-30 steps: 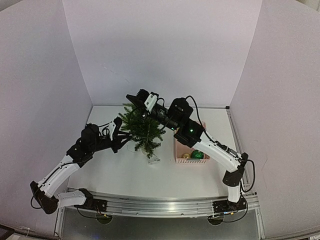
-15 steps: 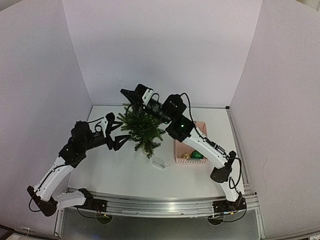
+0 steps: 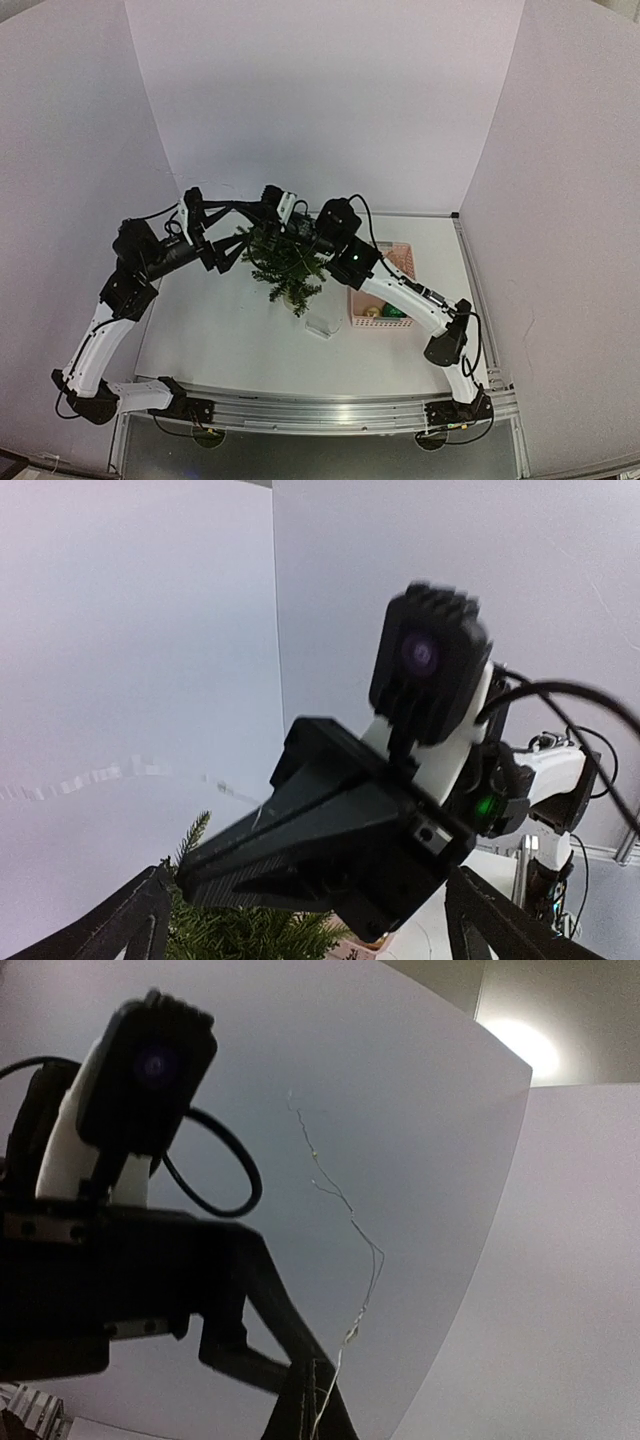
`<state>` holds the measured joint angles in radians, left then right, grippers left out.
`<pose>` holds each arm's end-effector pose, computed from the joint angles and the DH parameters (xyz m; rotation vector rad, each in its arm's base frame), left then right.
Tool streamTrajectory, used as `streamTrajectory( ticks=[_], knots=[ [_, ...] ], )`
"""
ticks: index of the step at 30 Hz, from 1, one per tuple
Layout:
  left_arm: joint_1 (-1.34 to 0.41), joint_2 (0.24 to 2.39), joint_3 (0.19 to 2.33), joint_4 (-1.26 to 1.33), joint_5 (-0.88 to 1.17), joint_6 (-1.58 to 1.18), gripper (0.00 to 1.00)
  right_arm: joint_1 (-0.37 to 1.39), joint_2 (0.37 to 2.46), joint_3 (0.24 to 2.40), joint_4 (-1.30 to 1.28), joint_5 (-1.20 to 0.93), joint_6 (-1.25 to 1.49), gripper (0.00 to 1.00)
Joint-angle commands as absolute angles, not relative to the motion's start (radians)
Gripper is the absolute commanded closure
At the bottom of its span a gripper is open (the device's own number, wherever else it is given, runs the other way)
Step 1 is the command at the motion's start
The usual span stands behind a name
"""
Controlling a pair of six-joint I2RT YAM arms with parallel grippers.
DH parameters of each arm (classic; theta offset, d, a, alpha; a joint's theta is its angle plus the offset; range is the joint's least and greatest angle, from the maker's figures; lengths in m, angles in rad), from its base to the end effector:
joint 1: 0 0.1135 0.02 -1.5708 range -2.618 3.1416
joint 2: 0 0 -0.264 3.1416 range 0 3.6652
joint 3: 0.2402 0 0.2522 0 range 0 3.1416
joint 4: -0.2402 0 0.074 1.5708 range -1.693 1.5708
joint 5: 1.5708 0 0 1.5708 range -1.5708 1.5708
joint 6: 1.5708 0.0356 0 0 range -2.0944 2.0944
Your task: Decorate the small christmas tree
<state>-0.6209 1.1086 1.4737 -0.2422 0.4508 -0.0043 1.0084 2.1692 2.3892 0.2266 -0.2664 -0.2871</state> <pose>0.1658 -0.1376 0.5063 0.8077 1.2824 -0.8304 0.2546 0.4216 0.4904 -0.8891 0.7696 0.7886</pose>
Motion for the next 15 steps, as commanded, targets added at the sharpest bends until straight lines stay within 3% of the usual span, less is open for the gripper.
streamTrajectory(
  ticks=[1, 8, 15],
  knots=[
    [-0.618, 1.064, 1.566, -0.257, 0.411, -0.04, 0.02, 1.01, 2.064, 2.338, 0.268, -0.296, -0.285, 1.0],
    [-0.615, 1.101, 1.636, -0.263, 0.244, -0.2, 0.01, 1.011, 2.069, 2.337, 0.27, -0.339, -0.26, 1.0],
    [-0.615, 1.15, 1.675, -0.284, 0.275, -0.318, 0.17, 1.013, 2.082, 2.349, 0.276, -0.358, -0.246, 1.0]
  ],
)
